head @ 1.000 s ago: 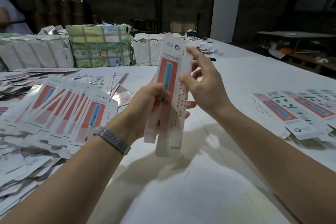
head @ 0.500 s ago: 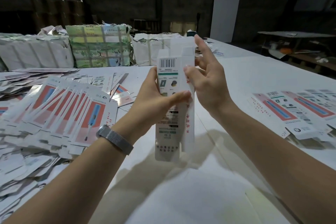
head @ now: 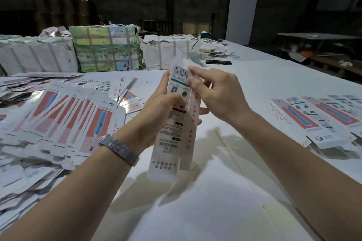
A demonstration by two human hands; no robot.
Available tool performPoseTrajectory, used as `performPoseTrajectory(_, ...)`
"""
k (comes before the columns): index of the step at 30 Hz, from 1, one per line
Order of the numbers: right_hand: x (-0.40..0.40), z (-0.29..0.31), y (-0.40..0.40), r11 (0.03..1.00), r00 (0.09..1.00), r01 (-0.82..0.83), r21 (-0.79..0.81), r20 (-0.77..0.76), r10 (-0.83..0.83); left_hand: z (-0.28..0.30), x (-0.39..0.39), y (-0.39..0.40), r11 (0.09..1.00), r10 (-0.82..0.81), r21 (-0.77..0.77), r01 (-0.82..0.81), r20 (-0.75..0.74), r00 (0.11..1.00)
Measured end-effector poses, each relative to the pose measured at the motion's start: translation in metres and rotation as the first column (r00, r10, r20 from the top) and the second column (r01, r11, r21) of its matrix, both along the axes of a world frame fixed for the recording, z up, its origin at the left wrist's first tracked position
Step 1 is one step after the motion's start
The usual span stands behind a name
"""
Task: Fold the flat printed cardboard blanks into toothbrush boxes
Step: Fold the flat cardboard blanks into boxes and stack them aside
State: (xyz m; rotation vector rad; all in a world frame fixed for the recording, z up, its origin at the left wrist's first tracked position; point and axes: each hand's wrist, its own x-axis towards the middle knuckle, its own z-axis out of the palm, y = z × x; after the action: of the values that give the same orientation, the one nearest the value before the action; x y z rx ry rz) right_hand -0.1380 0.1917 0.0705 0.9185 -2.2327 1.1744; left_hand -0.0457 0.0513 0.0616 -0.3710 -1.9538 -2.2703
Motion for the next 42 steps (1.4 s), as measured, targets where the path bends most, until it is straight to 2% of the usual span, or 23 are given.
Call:
performPoseTrajectory(7, -0.002, -0.003, 0.002, 0.993, 0.998, -0.062, -0.099, -0.006, 0.061, -0.003, 0.0, 0.003, 0.999, 0.04, -0.018, -0.039, 0.103, 0.994)
performPoseTrajectory(12, 0.0, 0.003, 0.001, 0.953, 0.952, -0.187, -0.238, 0.196, 0.236, -0.003, 0.002, 0.01, 1.0, 0.024, -0.014, -0.022, 0.133, 0.991)
performPoseTrajectory(21, -0.001, 0.02, 0.007, 0.878, 0.859, -0.354, -0.322, 0.26, 0.441, 0.004, 0.011, 0.02, 0.995, 0.065, -0.081, -0.061, 0.045, 0.997)
performPoseTrajectory(26, 0.0, 0.029, 0.007, 0.923, 0.917, -0.309, -0.231, 0.185, 0.354, 0.008, 0.005, 0.024, 0.971, 0.156, -0.18, -0.155, -0.008, 0.988)
performPoseTrajectory(32, 0.008, 0.029, 0.01, 0.958, 0.937, -0.264, -0.114, 0.204, 0.282, -0.004, 0.018, 0.025, 0.981, 0.146, -0.13, -0.143, 0.017, 0.989)
performPoseTrajectory(35, 0.015, 0.028, 0.011, 0.952, 0.924, -0.293, -0.093, 0.228, 0.306, -0.005, 0.024, 0.026, 0.985, 0.134, -0.117, -0.127, 0.053, 0.99)
performPoseTrajectory(42, 0.03, 0.023, 0.009, 0.872, 0.854, -0.377, -0.312, 0.246, 0.458, -0.01, 0.034, 0.03, 0.979, 0.204, -0.027, -0.204, 0.041, 0.978)
